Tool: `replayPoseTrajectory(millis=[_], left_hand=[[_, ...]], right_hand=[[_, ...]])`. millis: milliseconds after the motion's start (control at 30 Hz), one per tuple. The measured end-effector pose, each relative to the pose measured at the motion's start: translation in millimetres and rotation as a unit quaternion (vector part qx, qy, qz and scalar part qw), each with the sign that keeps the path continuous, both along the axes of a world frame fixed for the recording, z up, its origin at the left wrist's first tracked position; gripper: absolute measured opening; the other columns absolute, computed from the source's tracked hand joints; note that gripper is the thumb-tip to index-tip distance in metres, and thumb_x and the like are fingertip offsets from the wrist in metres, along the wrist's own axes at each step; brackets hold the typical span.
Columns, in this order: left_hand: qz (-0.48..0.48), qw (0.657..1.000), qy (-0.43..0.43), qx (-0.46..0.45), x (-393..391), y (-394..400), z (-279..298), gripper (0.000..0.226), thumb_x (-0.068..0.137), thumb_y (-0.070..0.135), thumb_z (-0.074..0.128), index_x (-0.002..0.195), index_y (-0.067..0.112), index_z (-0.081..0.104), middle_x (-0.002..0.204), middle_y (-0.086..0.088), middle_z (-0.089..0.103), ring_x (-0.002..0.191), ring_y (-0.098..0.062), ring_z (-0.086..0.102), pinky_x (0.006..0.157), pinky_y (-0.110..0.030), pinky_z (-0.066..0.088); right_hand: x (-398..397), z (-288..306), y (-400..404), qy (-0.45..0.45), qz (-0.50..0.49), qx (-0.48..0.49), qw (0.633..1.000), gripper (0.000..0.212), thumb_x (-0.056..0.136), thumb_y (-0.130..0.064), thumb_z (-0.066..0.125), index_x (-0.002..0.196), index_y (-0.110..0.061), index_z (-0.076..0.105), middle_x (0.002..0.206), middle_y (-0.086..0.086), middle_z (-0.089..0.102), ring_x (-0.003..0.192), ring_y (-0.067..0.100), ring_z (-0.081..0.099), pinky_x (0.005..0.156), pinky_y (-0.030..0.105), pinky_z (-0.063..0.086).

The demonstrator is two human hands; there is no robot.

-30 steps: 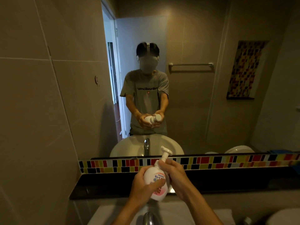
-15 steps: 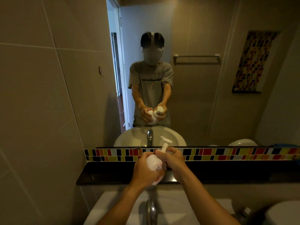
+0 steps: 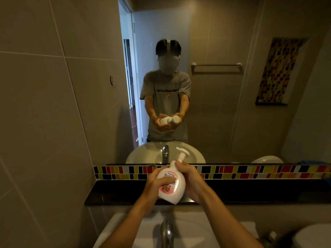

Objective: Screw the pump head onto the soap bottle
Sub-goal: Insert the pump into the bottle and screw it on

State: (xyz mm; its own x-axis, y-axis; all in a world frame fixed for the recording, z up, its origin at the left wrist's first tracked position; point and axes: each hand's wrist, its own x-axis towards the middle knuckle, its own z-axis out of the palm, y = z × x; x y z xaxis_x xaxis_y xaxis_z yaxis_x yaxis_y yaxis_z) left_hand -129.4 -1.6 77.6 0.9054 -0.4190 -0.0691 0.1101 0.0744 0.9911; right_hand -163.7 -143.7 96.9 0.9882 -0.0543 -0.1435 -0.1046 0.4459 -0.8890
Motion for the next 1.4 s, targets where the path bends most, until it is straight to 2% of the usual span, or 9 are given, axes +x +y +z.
replayPoseTrajectory(millis=[167,333,533,667,800,967,1133,1233,1400], left_hand=[[0.076,0.99,-0.097,0.073,-9,-12,0,0.056,0.066,0.02,0.084,0.113,0.019,0.053,0.102,-0.002,0.064,0.087,-0.015,0.067,0.059,-0.02,0.054],[0.132,0.952,-0.234,0.145,-16,-26,-8,0.065,0.061,0.03,0.087,0.113,0.027,0.048,0.106,0.007,0.06,0.094,-0.013,0.063,0.073,-0.027,0.06],[0.079,0.983,-0.154,0.061,-5,-17,2,0.054,0.068,0.019,0.084,0.109,0.027,0.051,0.101,0.005,0.062,0.088,-0.014,0.066,0.062,-0.019,0.056],[0.065,0.978,-0.18,0.078,-2,-12,7,0.051,0.069,0.02,0.084,0.106,0.032,0.05,0.101,0.009,0.061,0.089,-0.013,0.065,0.063,-0.019,0.056],[0.099,0.954,-0.246,0.138,-6,-19,7,0.061,0.067,0.025,0.085,0.115,0.028,0.047,0.098,0.02,0.054,0.086,-0.001,0.06,0.06,-0.01,0.049],[0.07,0.965,-0.218,0.127,-2,-12,10,0.061,0.067,0.022,0.085,0.114,0.029,0.046,0.099,0.016,0.056,0.085,-0.004,0.061,0.062,-0.014,0.053],[0.055,0.96,-0.241,0.134,-6,-7,4,0.059,0.068,0.026,0.084,0.115,0.027,0.049,0.098,0.018,0.06,0.085,-0.002,0.064,0.058,-0.008,0.053],[0.057,0.963,-0.227,0.136,-7,-8,0,0.062,0.066,0.028,0.085,0.115,0.027,0.049,0.103,0.012,0.06,0.088,-0.004,0.064,0.058,-0.01,0.053],[0.052,0.969,-0.204,0.13,-1,2,-1,0.06,0.066,0.025,0.085,0.115,0.028,0.05,0.103,0.009,0.062,0.089,-0.008,0.065,0.064,-0.019,0.058]], right_hand=[[2,0,2,0.032,-0.068,-0.071,0.995,0.037,0.087,-0.024,0.072,0.116,-0.004,0.062,0.097,0.017,0.074,0.086,0.031,0.073,0.074,0.042,0.06],[6,-5,10,0.039,-0.175,-0.112,0.977,0.051,0.073,-0.033,0.085,0.11,-0.004,0.064,0.099,0.016,0.076,0.087,0.03,0.075,0.068,0.037,0.062],[3,3,-3,0.013,-0.117,-0.02,0.993,0.037,0.097,-0.031,0.046,0.086,-0.004,0.069,0.066,0.008,0.074,0.069,0.025,0.068,0.064,0.035,0.054],[7,-3,-2,-0.01,-0.087,-0.046,0.995,0.037,0.093,-0.032,0.058,0.114,-0.002,0.065,0.101,0.021,0.073,0.091,0.035,0.071,0.075,0.043,0.059],[19,-11,10,0.013,-0.16,-0.053,0.986,0.061,0.071,-0.036,0.086,0.12,-0.009,0.061,0.106,0.019,0.076,0.094,0.036,0.075,0.079,0.049,0.063],[18,-10,2,0.014,-0.101,-0.02,0.995,0.044,0.086,-0.033,0.057,0.115,-0.001,0.062,0.094,0.018,0.073,0.087,0.033,0.071,0.066,0.037,0.058],[18,-15,6,0.023,-0.113,-0.077,0.99,0.06,0.074,-0.026,0.083,0.124,-0.008,0.057,0.111,0.022,0.073,0.095,0.037,0.075,0.071,0.04,0.061],[17,-21,6,0.022,-0.092,-0.065,0.993,0.047,0.08,-0.038,0.067,0.114,-0.005,0.061,0.103,0.02,0.073,0.092,0.036,0.072,0.074,0.042,0.058],[13,-17,1,-0.006,-0.059,-0.041,0.997,0.032,0.086,-0.017,0.061,0.116,-0.004,0.063,0.104,0.024,0.07,0.092,0.037,0.07,0.074,0.044,0.058]])
